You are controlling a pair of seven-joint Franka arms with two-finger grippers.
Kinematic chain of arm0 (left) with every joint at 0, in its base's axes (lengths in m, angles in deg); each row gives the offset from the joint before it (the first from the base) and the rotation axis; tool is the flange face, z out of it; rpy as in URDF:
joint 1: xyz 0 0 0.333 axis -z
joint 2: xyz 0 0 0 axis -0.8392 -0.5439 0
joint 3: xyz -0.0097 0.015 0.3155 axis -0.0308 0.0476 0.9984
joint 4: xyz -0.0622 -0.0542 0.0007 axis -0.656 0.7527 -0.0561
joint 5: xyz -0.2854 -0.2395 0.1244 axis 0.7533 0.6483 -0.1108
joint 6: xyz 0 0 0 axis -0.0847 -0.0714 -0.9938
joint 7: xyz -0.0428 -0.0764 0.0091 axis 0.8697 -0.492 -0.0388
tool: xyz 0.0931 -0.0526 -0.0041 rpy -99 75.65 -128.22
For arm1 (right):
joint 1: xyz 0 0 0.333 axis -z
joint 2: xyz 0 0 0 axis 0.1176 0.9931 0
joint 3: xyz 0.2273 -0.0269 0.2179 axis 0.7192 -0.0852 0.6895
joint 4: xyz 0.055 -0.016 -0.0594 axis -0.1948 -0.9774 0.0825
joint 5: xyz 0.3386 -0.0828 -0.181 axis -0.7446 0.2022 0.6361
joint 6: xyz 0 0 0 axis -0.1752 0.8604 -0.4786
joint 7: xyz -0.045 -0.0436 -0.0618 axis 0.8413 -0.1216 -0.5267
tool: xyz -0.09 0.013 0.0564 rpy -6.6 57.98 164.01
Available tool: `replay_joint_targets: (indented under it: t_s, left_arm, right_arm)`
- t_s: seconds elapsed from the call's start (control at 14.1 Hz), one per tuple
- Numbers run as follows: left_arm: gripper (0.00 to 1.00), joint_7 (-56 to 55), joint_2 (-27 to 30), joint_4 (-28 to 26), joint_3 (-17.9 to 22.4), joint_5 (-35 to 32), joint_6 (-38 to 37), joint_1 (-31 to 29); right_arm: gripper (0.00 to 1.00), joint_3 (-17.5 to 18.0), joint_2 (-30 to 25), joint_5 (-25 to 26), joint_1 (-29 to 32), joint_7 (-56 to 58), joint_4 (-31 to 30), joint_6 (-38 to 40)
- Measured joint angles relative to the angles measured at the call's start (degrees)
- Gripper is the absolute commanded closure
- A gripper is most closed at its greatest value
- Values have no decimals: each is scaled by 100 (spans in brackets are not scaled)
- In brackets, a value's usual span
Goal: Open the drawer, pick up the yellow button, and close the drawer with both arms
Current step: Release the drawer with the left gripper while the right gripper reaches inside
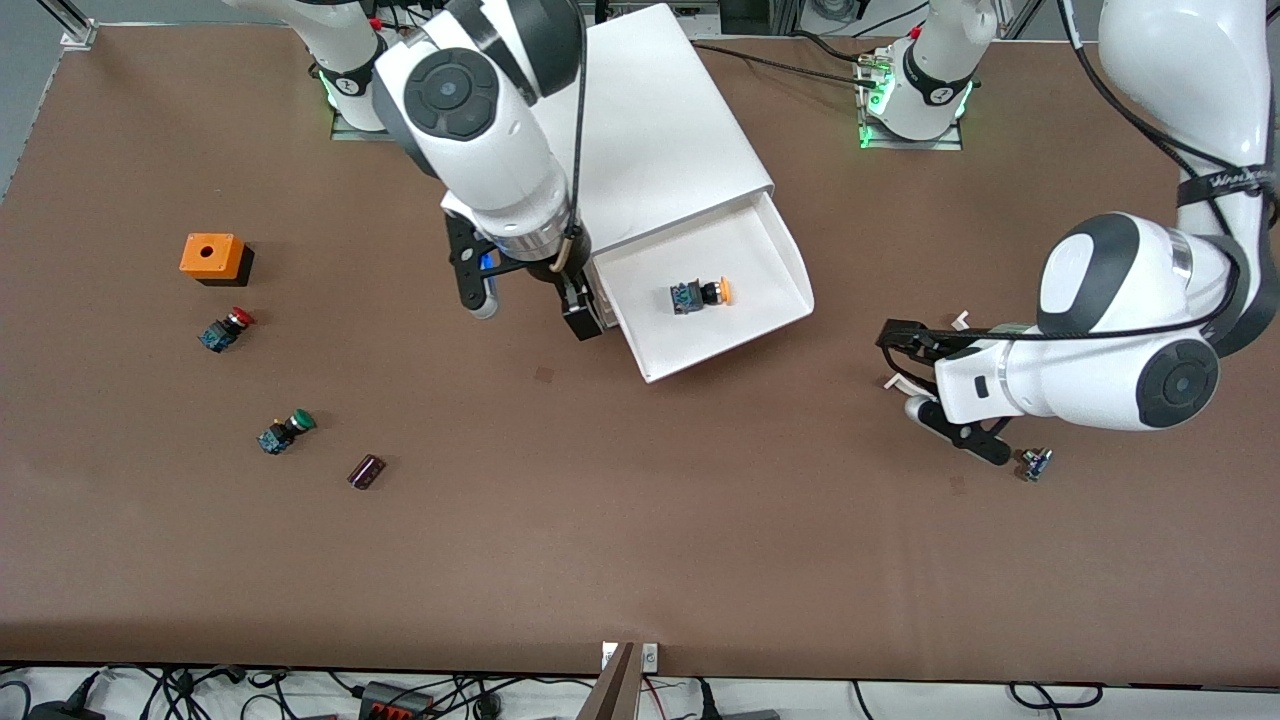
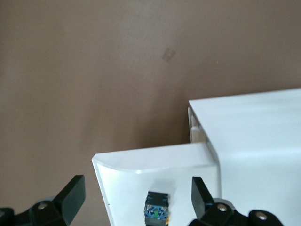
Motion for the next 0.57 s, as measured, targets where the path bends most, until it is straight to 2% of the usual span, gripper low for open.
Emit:
replay_joint_targets:
  t_s: [0.28, 0.57]
  left_arm:
    - [0, -46, 54, 331, -23, -1035, 0, 32]
    - [0, -720, 56, 544, -2, -1300, 1, 88]
  right_arm:
    - [0, 2, 241, 0, -309, -696, 40, -175]
    - [0, -4, 560, 0, -475, -954, 407, -205]
